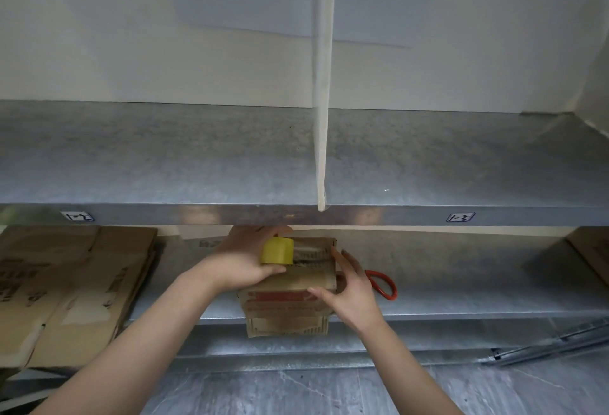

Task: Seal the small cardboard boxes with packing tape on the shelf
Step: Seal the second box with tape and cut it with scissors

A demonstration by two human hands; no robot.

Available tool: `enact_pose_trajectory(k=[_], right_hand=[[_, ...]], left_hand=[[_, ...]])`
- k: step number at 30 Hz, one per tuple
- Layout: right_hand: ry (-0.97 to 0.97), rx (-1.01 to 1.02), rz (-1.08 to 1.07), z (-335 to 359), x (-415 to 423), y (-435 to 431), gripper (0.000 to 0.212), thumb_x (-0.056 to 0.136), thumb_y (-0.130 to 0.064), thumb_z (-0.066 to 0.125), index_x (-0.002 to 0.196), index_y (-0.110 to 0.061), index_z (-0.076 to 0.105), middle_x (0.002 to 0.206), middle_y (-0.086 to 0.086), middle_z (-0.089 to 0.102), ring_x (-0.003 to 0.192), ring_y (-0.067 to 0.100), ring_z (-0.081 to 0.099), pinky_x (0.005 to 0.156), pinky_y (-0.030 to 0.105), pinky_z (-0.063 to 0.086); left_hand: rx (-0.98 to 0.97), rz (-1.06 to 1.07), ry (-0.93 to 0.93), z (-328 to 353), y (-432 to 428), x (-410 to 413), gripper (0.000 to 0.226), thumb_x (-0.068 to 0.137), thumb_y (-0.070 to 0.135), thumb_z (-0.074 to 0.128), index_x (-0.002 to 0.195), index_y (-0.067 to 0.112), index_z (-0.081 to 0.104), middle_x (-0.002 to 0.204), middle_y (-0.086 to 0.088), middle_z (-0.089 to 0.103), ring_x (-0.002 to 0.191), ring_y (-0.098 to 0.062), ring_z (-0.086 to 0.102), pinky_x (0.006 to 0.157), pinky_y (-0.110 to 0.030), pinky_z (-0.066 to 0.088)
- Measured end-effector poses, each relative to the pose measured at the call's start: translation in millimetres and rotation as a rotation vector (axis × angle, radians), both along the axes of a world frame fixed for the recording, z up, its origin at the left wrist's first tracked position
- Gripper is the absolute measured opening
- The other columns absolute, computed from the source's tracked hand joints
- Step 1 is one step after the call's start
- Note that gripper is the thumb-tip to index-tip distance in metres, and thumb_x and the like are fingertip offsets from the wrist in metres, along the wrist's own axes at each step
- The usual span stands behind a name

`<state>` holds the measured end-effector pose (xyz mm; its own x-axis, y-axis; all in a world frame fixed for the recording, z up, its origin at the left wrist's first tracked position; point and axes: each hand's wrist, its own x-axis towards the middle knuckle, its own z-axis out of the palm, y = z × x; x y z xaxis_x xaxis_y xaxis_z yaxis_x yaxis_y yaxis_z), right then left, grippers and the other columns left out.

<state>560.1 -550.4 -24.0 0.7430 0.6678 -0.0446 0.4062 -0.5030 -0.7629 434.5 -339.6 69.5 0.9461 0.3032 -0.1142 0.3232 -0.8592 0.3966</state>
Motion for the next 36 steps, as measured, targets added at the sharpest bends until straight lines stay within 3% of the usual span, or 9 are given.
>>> enact_pose_trajectory(k=[5, 9, 14, 17, 21, 24, 26, 30, 36], right_hand=[[0.12, 0.025, -0.023, -1.1, 4.9, 6.6, 0.087, 0.075, -0.051, 0.077, 0.149, -0.035, 0.034, 0.142, -0.008, 0.052, 0.133, 0.011, 0.046, 0.107, 0.021, 0.037], [0.182, -0.025, -0.023, -2.4, 8.0, 8.7, 0.086, 0.076, -0.053, 0.076, 0.149, -0.039, 0.031, 0.14, -0.007, 0.055, 0.132, 0.013, 0.049, 0.11, 0.029, 0.04], [0.225, -0.055, -0.028, 3.7, 11.5, 14.4, 0.083, 0.079, -0.048, 0.076, 0.149, -0.039, 0.031, 0.139, -0.006, 0.056, 0.13, 0.017, 0.051, 0.109, 0.034, 0.043], [0.243, -0.051, -0.03, 5.3, 11.2, 14.8, 0.081, 0.08, -0.046, 0.076, 0.148, -0.041, 0.032, 0.137, -0.008, 0.057, 0.129, 0.016, 0.052, 0.109, 0.033, 0.043], [0.277, -0.042, -0.034, 6.8, 10.1, 16.2, 0.081, 0.079, -0.044, 0.077, 0.147, -0.042, 0.032, 0.136, -0.007, 0.058, 0.127, 0.016, 0.054, 0.108, 0.035, 0.045], [0.288, -0.043, -0.04, 7.0, 9.9, 15.6, 0.082, 0.079, -0.043, 0.077, 0.148, -0.041, 0.032, 0.138, -0.006, 0.057, 0.128, 0.016, 0.053, 0.108, 0.038, 0.044], [0.29, -0.037, -0.043, 8.1, 9.6, 15.7, 0.082, 0.079, -0.042, 0.078, 0.148, -0.041, 0.033, 0.138, -0.005, 0.057, 0.128, 0.016, 0.053, 0.108, 0.037, 0.044], [0.295, -0.033, -0.046, 8.1, 9.6, 18.3, 0.081, 0.078, -0.042, 0.078, 0.147, -0.039, 0.035, 0.139, -0.005, 0.056, 0.127, 0.017, 0.053, 0.108, 0.037, 0.044], [0.299, -0.031, -0.043, 7.5, 10.4, 19.4, 0.081, 0.079, -0.04, 0.078, 0.147, -0.04, 0.034, 0.14, -0.003, 0.055, 0.128, 0.017, 0.053, 0.108, 0.033, 0.044]], left_hand=[[-0.139, 0.088, -0.063, -8.4, 13.9, -30.2, 0.056, 0.072, 0.061, 0.073, 0.117, 0.04, 0.047, 0.113, 0.019, 0.052, 0.106, -0.007, 0.051, 0.085, -0.023, 0.042], [-0.128, 0.063, -0.069, -1.3, 11.7, -25.4, 0.062, 0.07, 0.059, 0.076, 0.122, 0.037, 0.051, 0.114, 0.021, 0.051, 0.105, -0.003, 0.049, 0.088, -0.022, 0.042], [-0.102, 0.151, 0.112, 25.0, 32.4, -23.8, 0.055, 0.067, 0.09, 0.046, 0.107, 0.053, 0.052, 0.108, 0.026, 0.055, 0.097, -0.003, 0.055, 0.083, -0.024, 0.048], [-0.032, 0.131, 0.181, 30.2, 45.8, -35.9, 0.038, 0.066, 0.09, 0.041, 0.087, 0.059, 0.048, 0.1, 0.028, 0.056, 0.089, 0.0, 0.055, 0.07, -0.021, 0.042], [-0.208, 0.134, -0.002, 19.7, 52.9, -55.6, 0.057, 0.058, 0.089, 0.05, 0.102, 0.054, 0.046, 0.106, 0.023, 0.056, 0.092, 0.002, 0.055, 0.077, -0.023, 0.045], [-0.256, 0.155, -0.006, 16.4, 58.9, -59.7, 0.066, 0.06, 0.08, 0.062, 0.114, 0.046, 0.047, 0.115, 0.014, 0.057, 0.101, -0.005, 0.056, 0.089, -0.033, 0.048], [-0.262, 0.163, -0.025, 17.1, 61.2, -60.5, 0.065, 0.059, 0.078, 0.069, 0.113, 0.046, 0.049, 0.112, 0.019, 0.057, 0.1, -0.002, 0.056, 0.087, -0.028, 0.048], [-0.141, 0.18, 0.013, 13.2, 73.6, -66.0, 0.043, 0.064, 0.063, 0.074, 0.098, 0.045, 0.055, 0.101, 0.021, 0.061, 0.092, -0.003, 0.059, 0.082, -0.03, 0.052], [0.084, 0.231, 0.103, -16.3, 78.3, -64.2, 0.051, 0.069, 0.054, 0.074, 0.114, 0.037, 0.056, 0.111, 0.014, 0.05, 0.092, -0.009, 0.047, 0.074, -0.026, 0.041]])
